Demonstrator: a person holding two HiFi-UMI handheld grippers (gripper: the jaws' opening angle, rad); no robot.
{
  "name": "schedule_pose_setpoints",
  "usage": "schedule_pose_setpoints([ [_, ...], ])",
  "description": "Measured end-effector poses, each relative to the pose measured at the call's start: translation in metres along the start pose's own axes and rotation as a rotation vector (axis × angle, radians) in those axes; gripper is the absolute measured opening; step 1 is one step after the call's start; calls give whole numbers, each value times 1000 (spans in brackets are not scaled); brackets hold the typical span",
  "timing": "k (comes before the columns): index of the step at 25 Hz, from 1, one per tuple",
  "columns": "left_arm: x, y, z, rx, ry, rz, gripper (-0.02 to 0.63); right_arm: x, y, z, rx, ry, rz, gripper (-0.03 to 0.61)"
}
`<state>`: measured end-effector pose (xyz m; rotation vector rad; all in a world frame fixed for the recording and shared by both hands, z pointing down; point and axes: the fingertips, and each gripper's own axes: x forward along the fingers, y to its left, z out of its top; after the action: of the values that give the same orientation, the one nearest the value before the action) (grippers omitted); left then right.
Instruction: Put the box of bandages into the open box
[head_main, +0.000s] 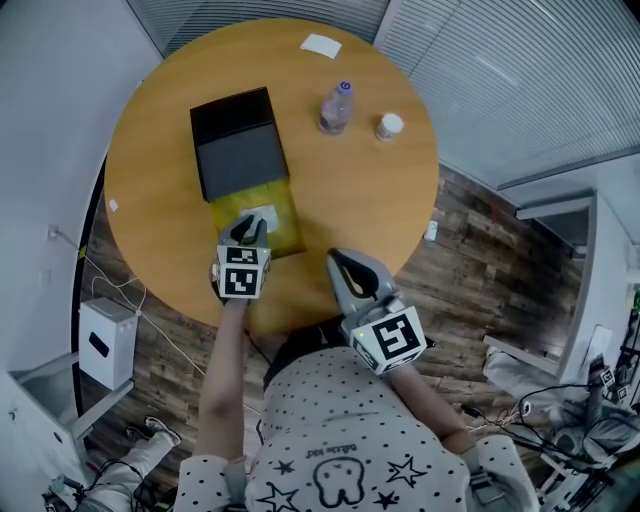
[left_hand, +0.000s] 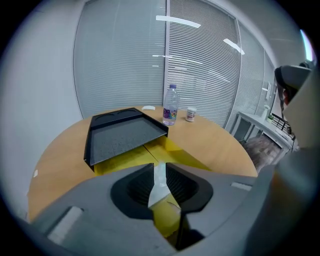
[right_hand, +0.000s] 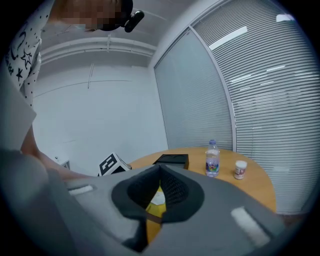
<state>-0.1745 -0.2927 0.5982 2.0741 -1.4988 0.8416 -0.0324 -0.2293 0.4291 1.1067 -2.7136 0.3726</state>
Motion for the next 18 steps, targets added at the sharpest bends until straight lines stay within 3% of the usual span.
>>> schedule_pose_setpoints([
  [11, -30, 4, 24, 15, -80, 47, 11, -15, 13, 1, -6, -12, 16, 5],
  [18, -63, 7, 52, 38, -209, 134, 11, -25, 20, 2, -24, -27, 21, 5],
])
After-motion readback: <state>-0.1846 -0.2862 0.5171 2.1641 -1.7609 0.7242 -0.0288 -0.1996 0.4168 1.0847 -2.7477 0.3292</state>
